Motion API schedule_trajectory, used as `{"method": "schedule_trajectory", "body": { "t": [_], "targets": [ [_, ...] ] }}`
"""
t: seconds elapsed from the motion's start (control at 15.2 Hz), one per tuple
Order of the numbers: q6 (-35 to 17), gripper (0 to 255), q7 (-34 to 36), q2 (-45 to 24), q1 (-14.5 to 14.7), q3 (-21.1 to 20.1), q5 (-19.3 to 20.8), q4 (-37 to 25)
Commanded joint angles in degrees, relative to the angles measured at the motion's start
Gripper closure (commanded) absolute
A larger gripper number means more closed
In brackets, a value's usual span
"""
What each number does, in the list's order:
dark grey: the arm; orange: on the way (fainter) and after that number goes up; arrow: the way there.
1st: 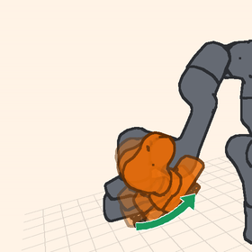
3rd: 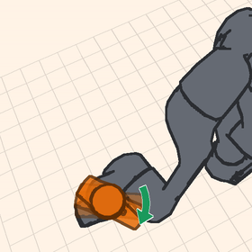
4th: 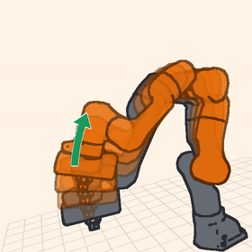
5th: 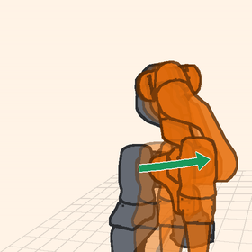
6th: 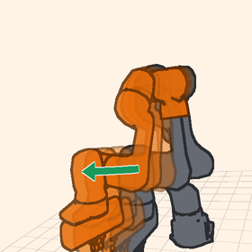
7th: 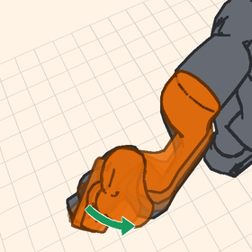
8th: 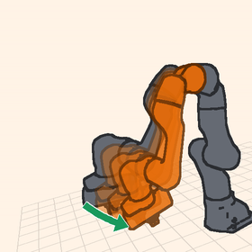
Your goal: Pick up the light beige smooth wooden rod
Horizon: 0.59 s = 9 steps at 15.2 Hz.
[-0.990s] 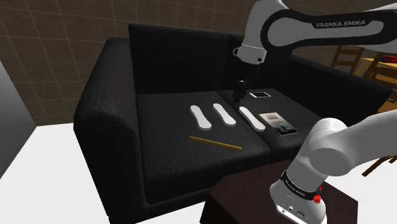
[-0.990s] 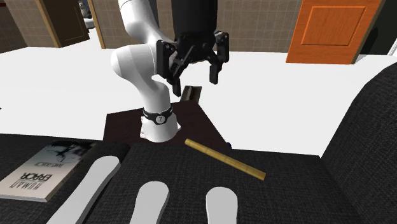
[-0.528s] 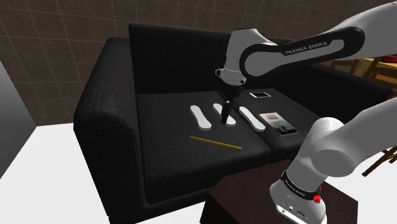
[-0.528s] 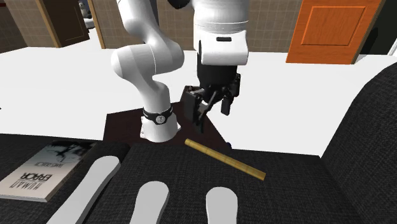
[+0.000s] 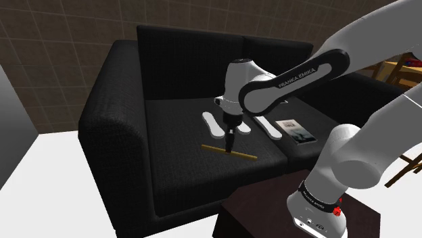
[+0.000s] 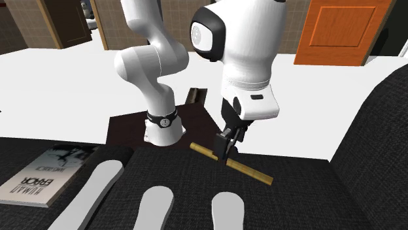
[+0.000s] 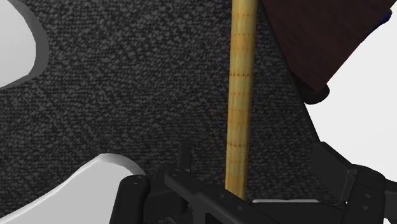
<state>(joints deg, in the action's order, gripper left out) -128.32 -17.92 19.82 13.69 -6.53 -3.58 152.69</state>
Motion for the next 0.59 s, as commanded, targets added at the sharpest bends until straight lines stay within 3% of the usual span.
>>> {"method": "schedule_trajectory", "body": {
  "t": [0.0, 0.46, 0.53],
  "targets": [
    [-2.2, 0, -0.3, -1.6, 0.1, -0.1, 0.1, 0.6],
    [-7.7, 0, -0.1, -5.5, 0.0, -0.4, 0.2, 2.2],
    [-7.7, 255, -0.1, -5.5, 0.0, -0.4, 0.2, 2.2]
  ]
}}
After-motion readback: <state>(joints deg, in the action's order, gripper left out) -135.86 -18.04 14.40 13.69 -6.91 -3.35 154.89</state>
